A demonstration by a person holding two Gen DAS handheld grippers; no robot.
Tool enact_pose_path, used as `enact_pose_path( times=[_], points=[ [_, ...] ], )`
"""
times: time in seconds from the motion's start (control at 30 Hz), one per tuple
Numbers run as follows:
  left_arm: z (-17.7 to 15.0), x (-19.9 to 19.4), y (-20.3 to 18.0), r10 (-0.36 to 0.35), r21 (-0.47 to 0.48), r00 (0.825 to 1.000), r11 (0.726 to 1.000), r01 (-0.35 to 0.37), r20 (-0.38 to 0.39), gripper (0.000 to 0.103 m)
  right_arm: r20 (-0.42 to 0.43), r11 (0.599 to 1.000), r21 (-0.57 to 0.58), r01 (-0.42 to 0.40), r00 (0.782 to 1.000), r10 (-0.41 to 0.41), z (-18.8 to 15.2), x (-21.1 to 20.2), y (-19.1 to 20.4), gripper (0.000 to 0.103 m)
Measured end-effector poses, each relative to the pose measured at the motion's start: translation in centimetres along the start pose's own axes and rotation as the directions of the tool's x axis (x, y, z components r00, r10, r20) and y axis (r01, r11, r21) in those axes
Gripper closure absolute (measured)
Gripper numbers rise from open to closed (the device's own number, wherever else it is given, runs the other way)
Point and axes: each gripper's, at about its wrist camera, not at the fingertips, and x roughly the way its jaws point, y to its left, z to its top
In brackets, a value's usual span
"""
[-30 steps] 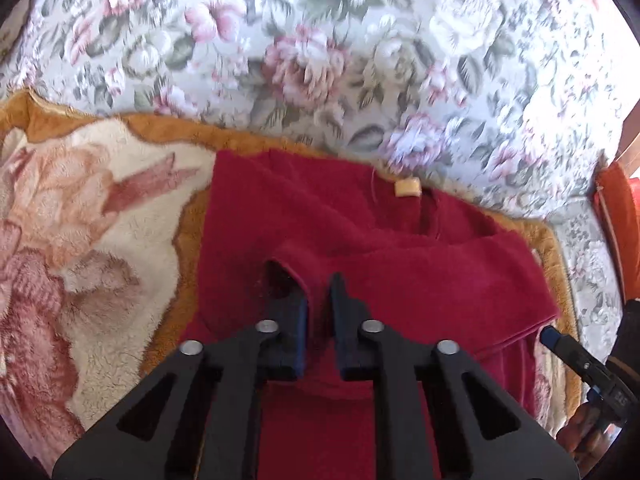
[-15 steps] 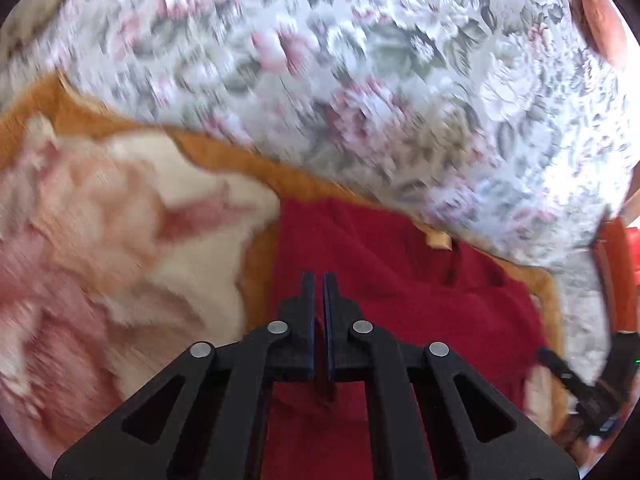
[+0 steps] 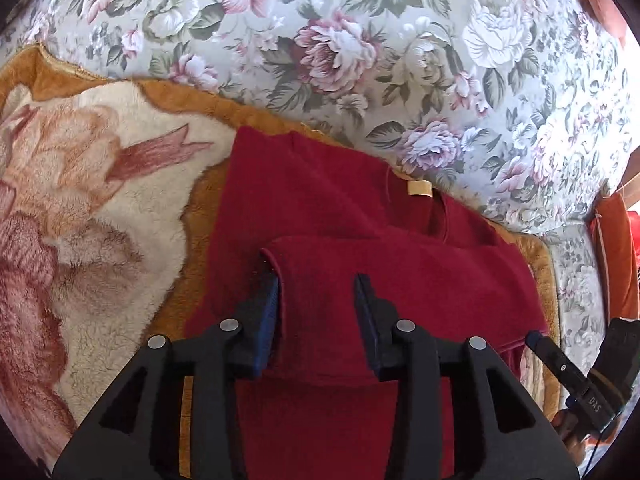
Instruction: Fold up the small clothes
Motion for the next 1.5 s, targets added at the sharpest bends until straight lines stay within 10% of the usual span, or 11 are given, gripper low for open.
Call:
enact_pose_path(
  times=[0.27,0.37,0.7,0.9,1.07,1.2,1.3,1.5],
  points=[
    [-0.3,1.1,-0.6,0.048,0.008,0.998,0.999,-0.048,-0.045,0.068,0.013,0.999,0.033,-0.018,1.000,0.017,-0.5,-0.6,-0.7,0.069],
    [0.0,1.1,-1.8,-0.027,0.041,0.999,0.999,0.028,-0.030,0.101,0.021,0.998,0.056,-0.011,1.000,0.010,-0.7,-0.6,-1.2,0.069],
    [5.3,-2.2,-1.7,-0.005,0.072,0.993,0.997,-0.004,0.120,0.101,0.083,0.998,0.028,0.063,0.994,-0.065,2.1,-1.1,-0.7,0.070],
    [3.1,1.0,1.9,0.054,0.001,0.998,0.999,-0.054,-0.016,0.102,-0.083,0.990,0.062,0.129,0.989,-0.123,0.7,3.5,-2.7,0.069],
    [2.0,0.8,2.4,0.051,-0.017,0.999,0.999,-0.051,-0.017,0.101,0.007,0.991,0.022,0.130,0.991,-0.130,1.1,0.3,-1.6,0.070],
    [2.0,-0.8,2.1,0.086,-0.007,0.996,0.996,-0.086,0.022,0.067,0.002,0.974,-0.031,0.223,0.975,-0.223,1.7,0.4,-1.9,0.070],
    [1.4,-2.3,1.6,0.105,0.011,0.994,0.994,-0.105,0.044,0.065,-0.115,0.965,-0.024,0.262,0.958,-0.263,1.0,2.2,-3.2,0.070],
    [-1.4,-5.9,-0.1,0.121,0.090,0.987,0.987,-0.131,0.109,0.041,-0.015,0.960,-0.065,0.273,0.961,-0.275,-0.5,-3.6,0.3,0.070]
  ],
)
